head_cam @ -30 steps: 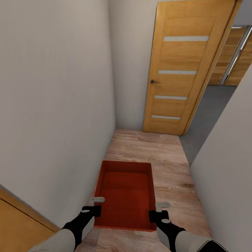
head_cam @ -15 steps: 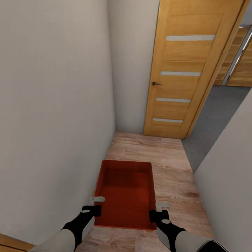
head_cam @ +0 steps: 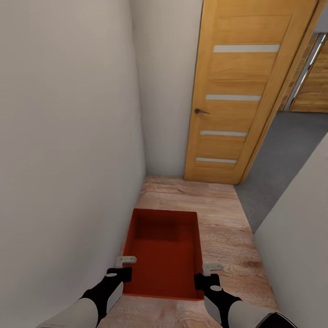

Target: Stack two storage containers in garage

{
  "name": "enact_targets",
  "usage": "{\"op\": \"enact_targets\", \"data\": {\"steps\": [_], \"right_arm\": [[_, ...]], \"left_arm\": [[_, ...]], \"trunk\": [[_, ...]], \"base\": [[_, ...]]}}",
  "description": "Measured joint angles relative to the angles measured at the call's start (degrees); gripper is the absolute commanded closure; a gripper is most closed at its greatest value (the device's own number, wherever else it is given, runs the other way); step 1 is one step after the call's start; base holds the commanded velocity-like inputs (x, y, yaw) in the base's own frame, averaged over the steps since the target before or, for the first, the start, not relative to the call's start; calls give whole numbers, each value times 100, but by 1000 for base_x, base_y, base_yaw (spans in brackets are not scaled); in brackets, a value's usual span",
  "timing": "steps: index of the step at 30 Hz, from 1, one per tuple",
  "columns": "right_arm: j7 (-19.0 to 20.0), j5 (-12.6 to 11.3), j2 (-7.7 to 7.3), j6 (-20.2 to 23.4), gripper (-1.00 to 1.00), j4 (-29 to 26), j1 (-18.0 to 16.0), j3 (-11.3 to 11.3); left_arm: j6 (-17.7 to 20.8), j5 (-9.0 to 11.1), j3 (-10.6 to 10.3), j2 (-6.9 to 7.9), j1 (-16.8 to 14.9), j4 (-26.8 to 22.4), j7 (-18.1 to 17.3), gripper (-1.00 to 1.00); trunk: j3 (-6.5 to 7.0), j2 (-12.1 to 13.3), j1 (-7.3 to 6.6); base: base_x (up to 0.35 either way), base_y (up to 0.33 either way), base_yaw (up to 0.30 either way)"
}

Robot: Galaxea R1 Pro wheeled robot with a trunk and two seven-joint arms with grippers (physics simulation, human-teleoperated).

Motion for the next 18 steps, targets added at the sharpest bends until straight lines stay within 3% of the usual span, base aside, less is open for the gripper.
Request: {"op": "enact_targets", "data": {"steps": [10, 18], "right_arm": [[0, -2, 0, 7, 100, 0, 1, 0], [-1, 34, 1, -17, 100, 1, 0, -29]], "left_arm": [[9, -2, 1, 0, 0, 0, 0, 100], [-16, 3, -3, 1, 2, -2, 0, 100]], "trunk": [[0, 0, 0], [0, 0, 0]], "base": [[322, 0, -259], [322, 0, -36]]}}
